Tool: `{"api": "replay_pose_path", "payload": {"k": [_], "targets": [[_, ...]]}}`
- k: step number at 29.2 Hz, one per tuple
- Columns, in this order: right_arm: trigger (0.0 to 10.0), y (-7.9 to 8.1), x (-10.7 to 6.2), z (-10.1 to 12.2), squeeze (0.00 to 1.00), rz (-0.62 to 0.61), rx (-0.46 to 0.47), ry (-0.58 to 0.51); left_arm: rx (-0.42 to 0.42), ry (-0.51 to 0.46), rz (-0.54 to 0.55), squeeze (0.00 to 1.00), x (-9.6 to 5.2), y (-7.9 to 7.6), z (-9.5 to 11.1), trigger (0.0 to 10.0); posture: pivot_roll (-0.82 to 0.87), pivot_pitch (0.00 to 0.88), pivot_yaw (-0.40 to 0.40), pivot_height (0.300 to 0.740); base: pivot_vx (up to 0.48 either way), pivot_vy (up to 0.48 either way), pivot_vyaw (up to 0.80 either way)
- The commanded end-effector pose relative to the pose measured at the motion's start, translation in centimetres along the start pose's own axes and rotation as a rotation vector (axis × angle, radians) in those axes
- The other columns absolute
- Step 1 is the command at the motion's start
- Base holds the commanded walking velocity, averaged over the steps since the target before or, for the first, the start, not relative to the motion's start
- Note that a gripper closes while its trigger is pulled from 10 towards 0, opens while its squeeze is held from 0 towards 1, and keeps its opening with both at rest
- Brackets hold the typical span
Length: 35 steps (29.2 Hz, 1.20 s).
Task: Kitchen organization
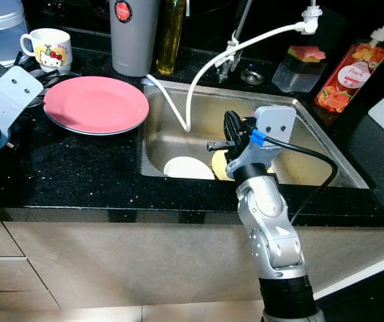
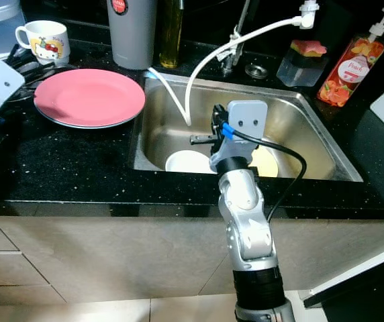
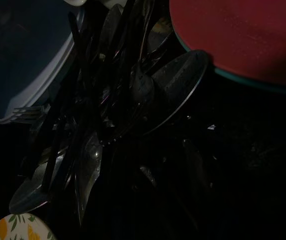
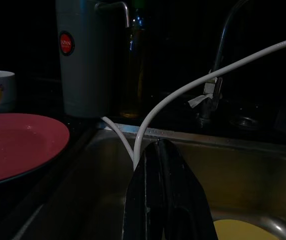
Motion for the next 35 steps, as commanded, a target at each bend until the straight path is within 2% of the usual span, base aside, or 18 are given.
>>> {"api": "replay_pose_path", "payload": {"k": [1,35], "targets": [[10.0,-0.26,0.08,-0.07,0.00,-0.005,0.002,0.000,0.006,-0.013,-0.014,0.00,0.31,-0.51,0.62,10.0,0.29,0.039,-0.153,0.740,0.000,0.000,0.00],[10.0,-0.59,0.00,0.01,0.00,-0.022,0.002,0.000,0.005,-0.010,-0.013,0.00,0.79,-0.09,0.32,10.0,0.28,0.059,-0.157,0.740,0.000,0.000,0.00]]}}
Point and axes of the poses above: a point about 5 cm out from each wrist's last joint towards the gripper, its own x axis pointing out of the wrist towards the gripper, its own z axis along the axis of the wrist's last joint, y = z × x, the point moved 6 cm from there along x, pointing out of the wrist towards the gripper, and after that the axes turned 11 degrees about x, right-handed, at the moved point
